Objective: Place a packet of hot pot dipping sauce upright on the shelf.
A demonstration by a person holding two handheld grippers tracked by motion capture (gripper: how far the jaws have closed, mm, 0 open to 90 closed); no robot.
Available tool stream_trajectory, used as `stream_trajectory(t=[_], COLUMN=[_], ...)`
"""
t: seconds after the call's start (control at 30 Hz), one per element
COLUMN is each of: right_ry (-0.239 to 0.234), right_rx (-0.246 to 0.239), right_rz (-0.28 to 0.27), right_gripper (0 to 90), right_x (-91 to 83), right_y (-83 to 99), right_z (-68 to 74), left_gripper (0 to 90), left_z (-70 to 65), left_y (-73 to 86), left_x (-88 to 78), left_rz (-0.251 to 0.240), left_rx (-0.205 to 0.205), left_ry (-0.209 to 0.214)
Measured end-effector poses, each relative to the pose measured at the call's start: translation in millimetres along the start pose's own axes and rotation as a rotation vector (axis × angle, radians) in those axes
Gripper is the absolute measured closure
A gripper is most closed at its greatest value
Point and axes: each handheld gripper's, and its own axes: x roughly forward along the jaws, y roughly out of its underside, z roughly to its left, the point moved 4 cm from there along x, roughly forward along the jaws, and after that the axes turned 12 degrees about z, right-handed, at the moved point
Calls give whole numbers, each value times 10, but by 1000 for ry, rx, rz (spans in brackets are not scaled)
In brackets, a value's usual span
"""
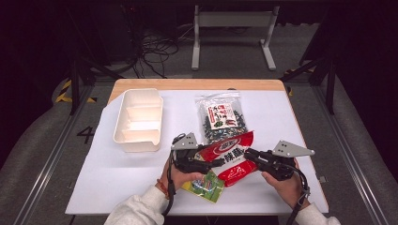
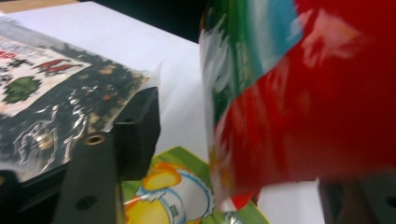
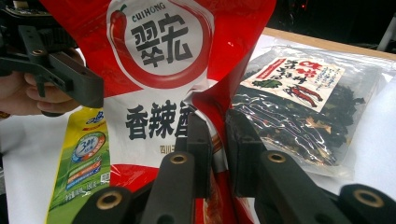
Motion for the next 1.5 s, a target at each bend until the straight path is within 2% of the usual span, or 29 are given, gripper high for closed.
stream_trajectory(t=[0.1, 0.23, 0.3, 0.37, 0.47, 0.63, 0.7, 0.8, 0.87, 0.97, 1.03, 1.17, 1.27, 1.33, 1.5], right_ry=[4, 6, 9, 10, 23, 36, 41, 53, 66, 69, 69, 70, 111, 111, 125], right_rx=[-5, -7, -11, -12, -11, 1, 1, 21, 36, 43, 44, 51, 86, 89, 83], right_rz=[3, 2, 1, -2, -3, -10, -11, -26, -42, -54, -62, -79, -111, -121, -83], right_gripper=[805, 803, 803, 801, 789, 753, 739, 670, 588, 557, 486, 418, 410, 397, 387], right_x=[-1, -4, 0, -4, -19, -82, -104, -204, -286, -377, -435, -517, -566, -586, -529], right_y=[2, 5, 0, -7, -6, 13, 17, 31, 46, 75, 87, 112, 136, 143, 193], right_z=[5, 6, 18, 20, 7, -31, -41, -87, -125, -162, -183, -222, -266, -299, -319], left_gripper=[571, 844, 895, 899, 899, 900, 900, 900, 900, 900, 900, 900, 900, 900, 900], left_z=[-20, -10, -34, -57, -73, -108, -121, -147, -150, -154, -151, -146, -129, -112, -24], left_y=[-23, -37, -47, -63, -84, -174, -202, -300, -349, -420, -470, -572, -643, -669, -703], left_x=[-11, -70, -83, -85, -86, -50, -33, 20, 39, 57, 43, -31, -90, -114, -247], left_rz=[-33, -62, -65, -68, -88, -94, -98, -95, -102, -102, -104, -124, -143, -144, -164], left_rx=[11, 28, 50, 73, 72, 105, 105, 142, 149, 166, 175, 190, 189, 190, 184], left_ry=[-37, -88, -91, -105, -112, -98, -94, -104, -100, -106, -108, -117, -122, -133, -145])
